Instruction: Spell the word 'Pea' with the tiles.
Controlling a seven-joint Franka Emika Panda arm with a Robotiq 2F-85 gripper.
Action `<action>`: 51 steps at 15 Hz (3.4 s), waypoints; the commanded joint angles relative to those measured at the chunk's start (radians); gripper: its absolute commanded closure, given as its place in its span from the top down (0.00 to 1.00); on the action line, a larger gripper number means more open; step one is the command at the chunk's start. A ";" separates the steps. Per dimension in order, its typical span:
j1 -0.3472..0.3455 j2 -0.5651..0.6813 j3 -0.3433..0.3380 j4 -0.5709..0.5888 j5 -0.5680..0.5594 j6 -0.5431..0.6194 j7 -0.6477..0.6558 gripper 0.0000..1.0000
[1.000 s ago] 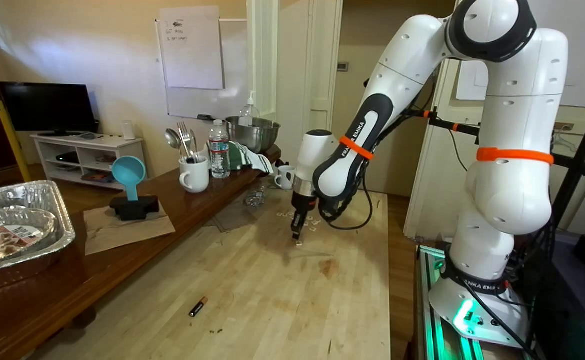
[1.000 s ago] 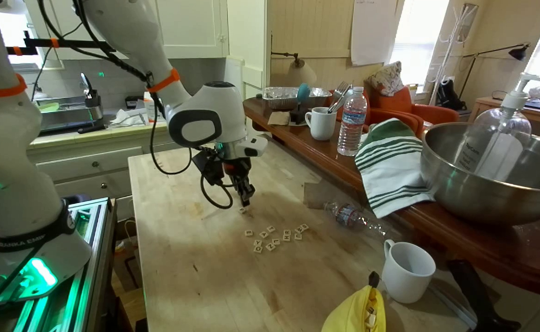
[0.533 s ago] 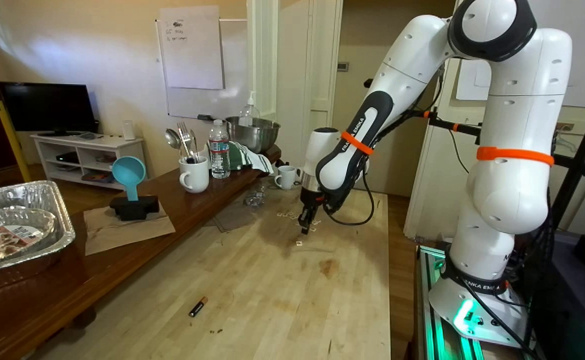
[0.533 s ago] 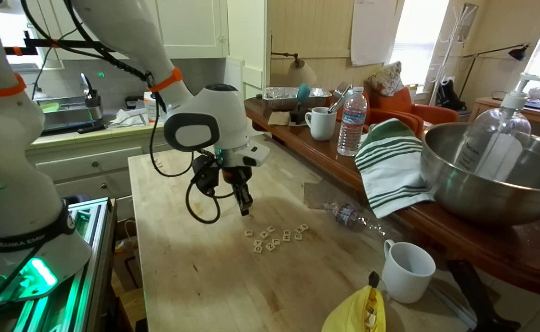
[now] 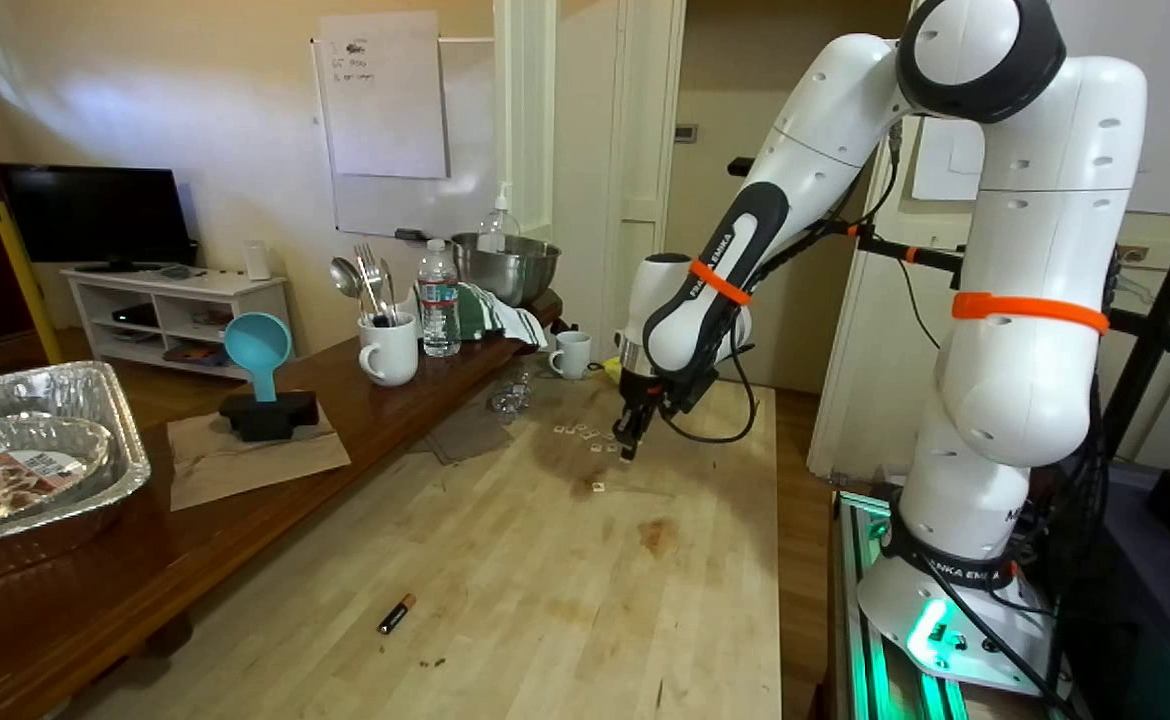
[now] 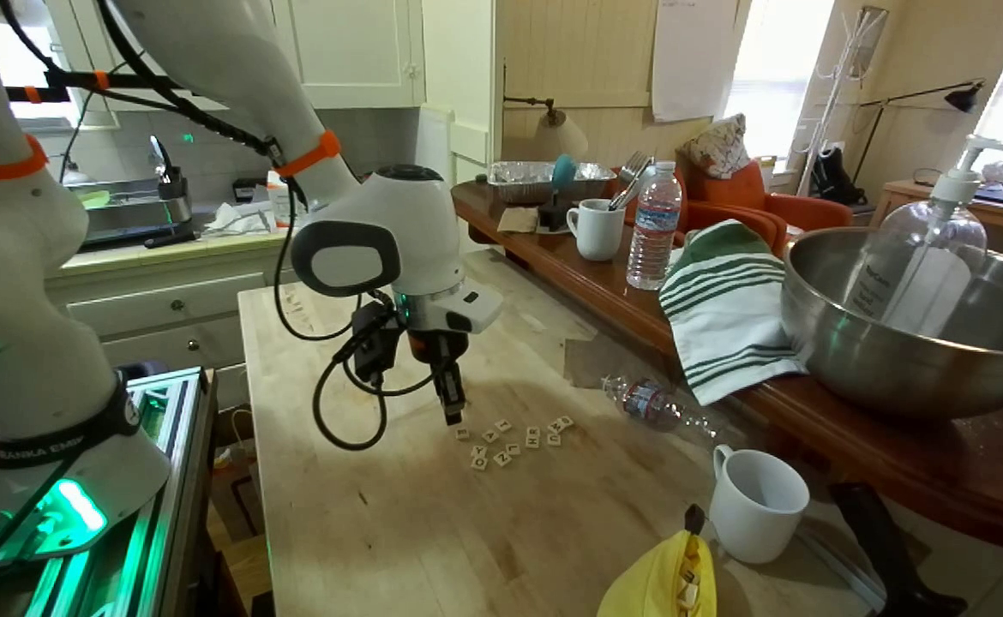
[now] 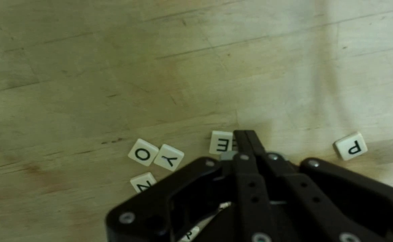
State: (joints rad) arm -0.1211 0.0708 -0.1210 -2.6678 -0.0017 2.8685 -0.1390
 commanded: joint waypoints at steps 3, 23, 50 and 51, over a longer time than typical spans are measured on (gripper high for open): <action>-0.016 -0.023 -0.020 -0.015 -0.019 -0.001 0.020 0.00; -0.056 0.106 0.035 0.059 0.134 0.062 -0.172 0.00; -0.087 0.124 0.230 0.051 0.297 0.081 -0.769 0.00; -0.087 0.125 0.232 0.051 0.298 0.081 -0.771 0.00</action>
State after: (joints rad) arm -0.1990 0.1458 0.0860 -2.6157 0.2593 2.9211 -0.8672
